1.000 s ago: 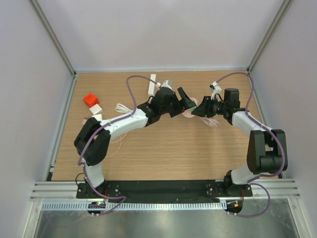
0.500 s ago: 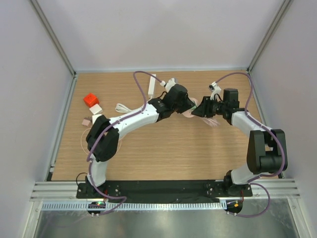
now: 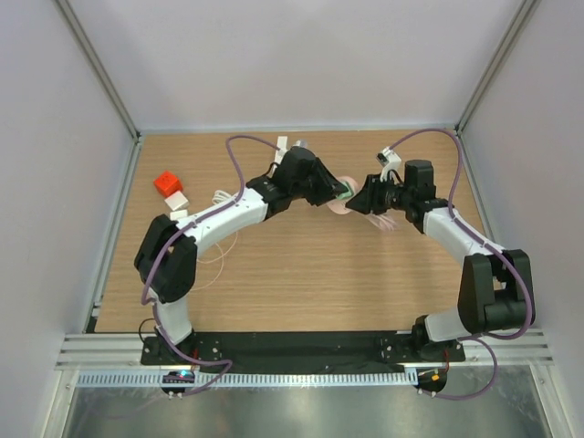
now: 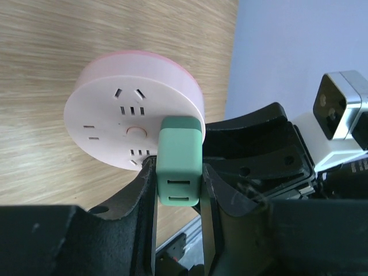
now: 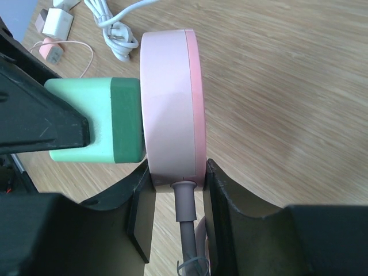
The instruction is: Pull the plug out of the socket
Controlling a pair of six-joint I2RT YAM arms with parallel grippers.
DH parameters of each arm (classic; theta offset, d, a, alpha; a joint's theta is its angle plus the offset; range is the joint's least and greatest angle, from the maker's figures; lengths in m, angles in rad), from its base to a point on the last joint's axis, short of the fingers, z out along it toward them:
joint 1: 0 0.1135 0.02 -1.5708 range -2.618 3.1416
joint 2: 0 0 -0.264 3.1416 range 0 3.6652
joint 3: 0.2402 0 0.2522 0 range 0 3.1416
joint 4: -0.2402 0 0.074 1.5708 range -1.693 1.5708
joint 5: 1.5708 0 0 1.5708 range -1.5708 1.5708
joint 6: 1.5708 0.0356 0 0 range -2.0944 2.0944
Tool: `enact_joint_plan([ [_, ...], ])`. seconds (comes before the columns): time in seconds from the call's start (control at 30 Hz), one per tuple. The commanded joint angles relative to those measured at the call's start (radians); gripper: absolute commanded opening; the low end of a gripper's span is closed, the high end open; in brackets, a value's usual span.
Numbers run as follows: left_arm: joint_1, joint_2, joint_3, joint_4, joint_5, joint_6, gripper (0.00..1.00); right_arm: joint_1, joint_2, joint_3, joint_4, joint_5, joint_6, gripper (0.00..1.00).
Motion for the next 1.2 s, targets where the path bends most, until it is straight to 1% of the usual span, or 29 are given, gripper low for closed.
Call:
enact_joint_plan([
  [0.0,0.054,-0.082,0.014,-0.002,0.13,0.124,0.0,-0.058,-0.021,0.024,0.059,0.133,-0.001,0.01],
  [0.03,0.053,-0.084,0.018,0.041,0.173,0.269,0.0,-0.056,-0.019,0.022,0.064,0.13,-0.001,0.01],
  [0.07,0.054,-0.085,0.02,0.035,0.184,0.331,0.0,-0.059,-0.014,0.024,0.064,0.125,0.004,0.01],
  [0.13,0.054,-0.096,0.011,-0.017,0.135,0.368,0.0,-0.064,-0.011,0.022,0.065,0.127,0.011,0.01],
  [0.2,0.054,-0.114,-0.023,-0.029,0.104,0.355,0.0,-0.067,-0.013,0.021,0.067,0.151,0.014,0.01],
  [0.3,0.061,-0.143,-0.081,0.012,0.102,0.221,0.0,-0.067,-0.016,0.016,0.07,0.202,0.022,0.01],
  [0.33,0.068,-0.147,-0.104,0.041,0.148,0.169,0.0,-0.067,-0.016,0.014,0.07,0.213,0.02,0.01],
  [0.37,0.077,-0.151,-0.127,0.078,0.182,0.043,0.0,-0.067,-0.014,0.016,0.068,0.224,0.022,0.01],
  [0.4,0.085,-0.15,-0.164,0.151,0.217,-0.013,0.0,-0.067,-0.017,0.014,0.068,0.237,0.024,0.01],
  [0.43,0.099,-0.144,-0.175,0.17,0.274,-0.062,0.0,-0.067,-0.017,0.014,0.068,0.242,0.025,0.01],
  [0.47,0.102,-0.144,-0.181,0.176,0.285,-0.134,0.0,-0.067,-0.019,0.014,0.068,0.244,0.027,0.01],
  [0.57,0.1,-0.151,-0.175,0.164,0.271,-0.153,0.0,-0.067,-0.021,0.013,0.07,0.26,0.028,0.01],
  [0.67,0.091,-0.16,-0.126,0.097,0.233,-0.066,0.0,-0.067,-0.022,0.013,0.07,0.256,0.025,0.01],
  [0.7,0.09,-0.165,-0.108,0.015,0.215,0.04,0.0,-0.067,-0.021,0.013,0.07,0.248,0.027,0.01],
  [0.73,0.09,-0.168,-0.079,-0.012,0.196,0.098,0.0,-0.068,-0.022,0.014,0.071,0.235,0.025,0.01],
  [0.8,0.091,-0.188,-0.074,-0.081,0.15,0.219,0.0,-0.082,-0.021,0.011,0.079,0.152,0.022,0.01],
  [0.83,0.093,-0.199,-0.08,-0.09,0.144,0.332,0.0,-0.09,-0.019,0.008,0.082,0.104,0.017,0.01],
  [0.87,0.103,-0.22,-0.11,-0.092,0.156,0.392,0.0,-0.119,-0.005,0.01,0.087,-0.004,0.019,0.01],
  [0.93,0.123,-0.245,-0.159,-0.075,0.204,0.487,0.0,-0.133,0.01,0.014,0.09,-0.051,0.034,0.01],
  [0.97,0.139,-0.257,-0.217,-0.068,0.228,0.503,0.0,-0.14,0.018,0.016,0.087,-0.077,0.031,0.01],
  [1.03,0.203,-0.295,-0.29,0.006,0.366,0.517,0.0,-0.143,0.018,0.017,0.088,-0.086,0.03,0.01],
  [1.07,0.228,-0.311,-0.354,0.037,0.401,0.503,0.0,-0.143,0.015,0.014,0.09,-0.095,0.03,0.01],
  [1.1,0.278,-0.338,-0.385,0.076,0.427,0.494,0.0,-0.143,0.015,0.013,0.096,-0.098,0.034,0.01],
  [1.17,0.326,-0.372,-0.455,0.09,0.448,0.476,0.0,-0.143,0.013,0.013,0.1,-0.106,0.036,0.01],
])
